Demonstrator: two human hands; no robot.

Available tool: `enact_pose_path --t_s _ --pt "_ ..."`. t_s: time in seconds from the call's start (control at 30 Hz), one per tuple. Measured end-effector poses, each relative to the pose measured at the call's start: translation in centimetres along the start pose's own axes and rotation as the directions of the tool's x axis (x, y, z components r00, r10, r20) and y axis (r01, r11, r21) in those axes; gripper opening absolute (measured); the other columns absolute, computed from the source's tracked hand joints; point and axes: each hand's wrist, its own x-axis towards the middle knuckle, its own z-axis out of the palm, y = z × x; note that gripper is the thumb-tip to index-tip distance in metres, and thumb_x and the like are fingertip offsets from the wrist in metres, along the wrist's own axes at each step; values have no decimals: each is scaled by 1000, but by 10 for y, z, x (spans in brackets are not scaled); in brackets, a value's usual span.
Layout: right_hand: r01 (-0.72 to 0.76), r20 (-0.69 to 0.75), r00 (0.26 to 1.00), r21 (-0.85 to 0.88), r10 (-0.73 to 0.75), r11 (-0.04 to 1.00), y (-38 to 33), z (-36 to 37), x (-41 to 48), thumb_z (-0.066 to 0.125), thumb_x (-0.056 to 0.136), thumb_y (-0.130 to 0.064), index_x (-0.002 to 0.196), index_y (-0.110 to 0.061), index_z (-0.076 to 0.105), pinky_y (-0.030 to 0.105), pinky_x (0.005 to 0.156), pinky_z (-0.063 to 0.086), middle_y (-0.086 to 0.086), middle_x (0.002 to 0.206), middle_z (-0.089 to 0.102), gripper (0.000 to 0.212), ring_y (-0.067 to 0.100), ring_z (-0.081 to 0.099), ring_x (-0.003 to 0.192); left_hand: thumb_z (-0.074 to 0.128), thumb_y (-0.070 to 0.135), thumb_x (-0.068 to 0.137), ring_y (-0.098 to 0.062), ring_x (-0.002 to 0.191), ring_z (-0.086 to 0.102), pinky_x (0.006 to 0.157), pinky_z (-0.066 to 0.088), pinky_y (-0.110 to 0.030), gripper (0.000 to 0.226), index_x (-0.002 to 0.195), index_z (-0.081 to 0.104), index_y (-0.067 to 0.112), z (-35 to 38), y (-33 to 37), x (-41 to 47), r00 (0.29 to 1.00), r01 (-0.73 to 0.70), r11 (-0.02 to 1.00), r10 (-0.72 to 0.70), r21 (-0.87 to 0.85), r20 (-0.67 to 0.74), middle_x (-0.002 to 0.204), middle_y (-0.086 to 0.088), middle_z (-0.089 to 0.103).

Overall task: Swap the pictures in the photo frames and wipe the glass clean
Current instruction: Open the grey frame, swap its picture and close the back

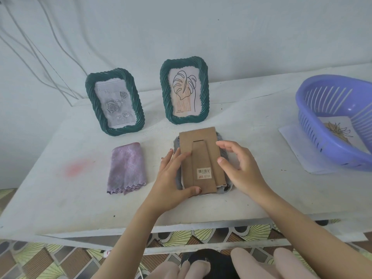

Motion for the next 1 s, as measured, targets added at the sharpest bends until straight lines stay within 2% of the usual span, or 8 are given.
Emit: enact_pose_path --t_s 0.17,0.27,0.4,0.5,0.6,0.8,0.9,1.0 --pt "13 52 999 53 -16 999 -3 -3 2 60 84 -5 98 -28 63 5 74 38 1 84 58 27 4 53 80 71 53 58 4 137 0 116 12 -37 87 131 25 53 -2 2 0 1000 -8 1000 8 -15 -12 146 26 19" --pt "-24 38 999 83 21 996 -3 0 3 59 84 -5 93 -30 61 6 67 39 -6 80 58 27 1 54 73 64 63 65 -6 138 17 115 18 -43 88 138 17 49 -1 -1 -2 997 -63 997 65 39 -34 140 31 22" --pt "-66 -134 986 260 103 963 -2 -3 13 56 85 1 83 -29 59 12 65 42 -10 80 63 30 -1 57 71 43 67 79 6 132 22 114 7 -20 81 145 7 37 4 -5 -4 991 -102 989 110 104 -72 144 17 30" --pt "-110 -220 956 352 196 930 4 -15 27 53 85 2 79 -24 60 23 57 39 5 68 58 28 12 49 60 43 58 80 5 133 16 116 4 -25 70 142 30 28 6 -10 -2 993 -54 987 68 151 -92 143 19 27" --pt "-156 -320 903 373 285 914 13 -32 49 53 84 0 76 -24 62 26 59 38 4 68 57 27 14 47 61 40 58 79 -3 137 17 113 4 -27 62 134 46 29 8 -13 0 989 -88 974 110 207 -96 144 17 27" --pt "-278 -441 821 245 362 929 34 -60 90 52 86 -6 94 -14 66 14 65 41 1 87 62 19 12 55 80 41 58 79 -1 136 17 112 3 -25 61 132 48 30 9 -15 1 987 -88 973 114 212 -112 144 18 28" --pt "-334 -440 828 107 346 936 42 -66 98 52 86 -8 99 -15 66 11 58 38 1 92 62 20 12 54 83 41 58 78 1 135 17 112 3 -25 60 131 49 30 10 -14 1 987 -85 974 111 210 -115 143 19 28" --pt "-347 -384 874 -65 297 936 47 -67 98 54 85 -7 103 -12 64 16 66 35 2 94 61 21 14 54 86 41 58 78 2 134 16 112 3 -24 61 131 48 30 9 -13 1 987 -80 975 106 209 -117 143 19 28"
